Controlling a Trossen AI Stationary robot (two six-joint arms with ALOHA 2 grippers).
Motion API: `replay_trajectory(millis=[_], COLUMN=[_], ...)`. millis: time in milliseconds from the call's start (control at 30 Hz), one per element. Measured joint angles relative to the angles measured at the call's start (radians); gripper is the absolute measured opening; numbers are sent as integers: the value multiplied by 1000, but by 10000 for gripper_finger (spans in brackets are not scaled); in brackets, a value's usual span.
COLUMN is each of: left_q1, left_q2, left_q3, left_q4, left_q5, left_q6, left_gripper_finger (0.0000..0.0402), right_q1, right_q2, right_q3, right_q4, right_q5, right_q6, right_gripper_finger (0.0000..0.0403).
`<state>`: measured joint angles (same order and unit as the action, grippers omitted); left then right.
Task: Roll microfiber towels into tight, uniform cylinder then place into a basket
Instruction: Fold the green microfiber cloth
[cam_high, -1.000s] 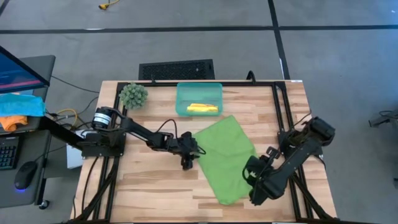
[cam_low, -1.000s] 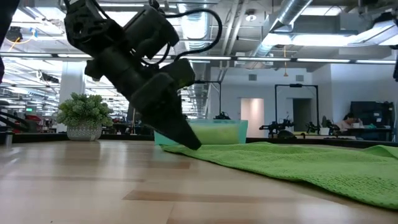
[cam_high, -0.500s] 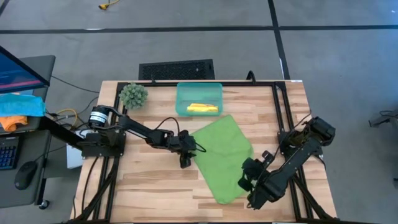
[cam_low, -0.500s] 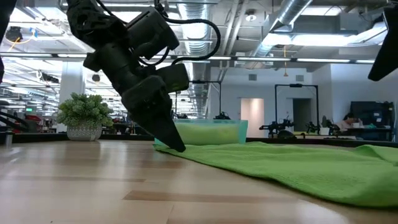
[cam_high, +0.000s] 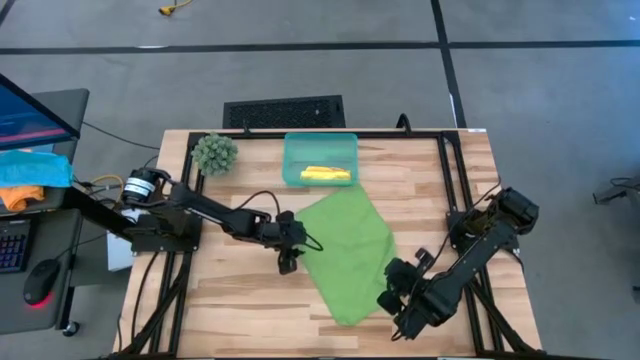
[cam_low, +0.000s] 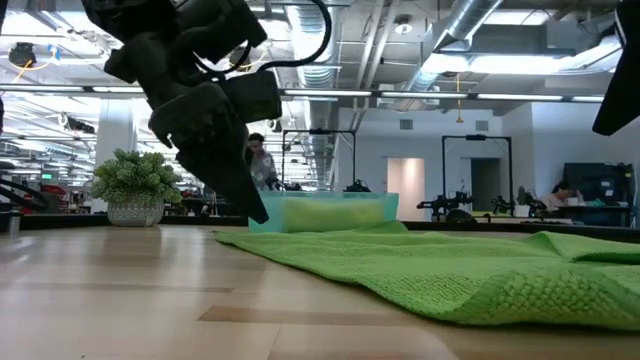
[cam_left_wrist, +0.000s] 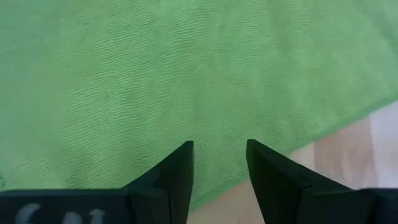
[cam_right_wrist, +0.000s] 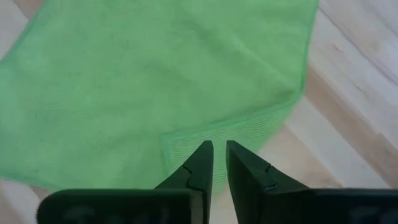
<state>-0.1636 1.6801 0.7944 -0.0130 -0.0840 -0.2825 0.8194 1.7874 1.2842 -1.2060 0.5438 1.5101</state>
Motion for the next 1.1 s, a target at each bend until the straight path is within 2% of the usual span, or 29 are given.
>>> replay_trajectory(millis=[133, 300, 533, 900, 1100], left_q1=[-13, -12, -14, -14, -14], left_q2=[-8, -8, -8, -9, -10], left_q3=[1, 1, 1, 2, 2], left_q4=[19, 29, 32, 32, 30], left_q5=[-8, -8, 24, 25, 25], left_q6=[11, 10, 16, 19, 18], left_gripper_finger=[139, 139, 139, 139, 139], right_q1=[-10, -35, -65, -60, -49], right_q2=[0, 0, 0, 23, 106], right_q3=[0, 0, 0, -5, -29], right_q4=[54, 132, 164, 175, 173], right_q5=[-5, -5, -20, -24, -102], right_q6=[-52, -149, -210, -242, -272], right_gripper_finger=[85, 124, 169, 167, 164])
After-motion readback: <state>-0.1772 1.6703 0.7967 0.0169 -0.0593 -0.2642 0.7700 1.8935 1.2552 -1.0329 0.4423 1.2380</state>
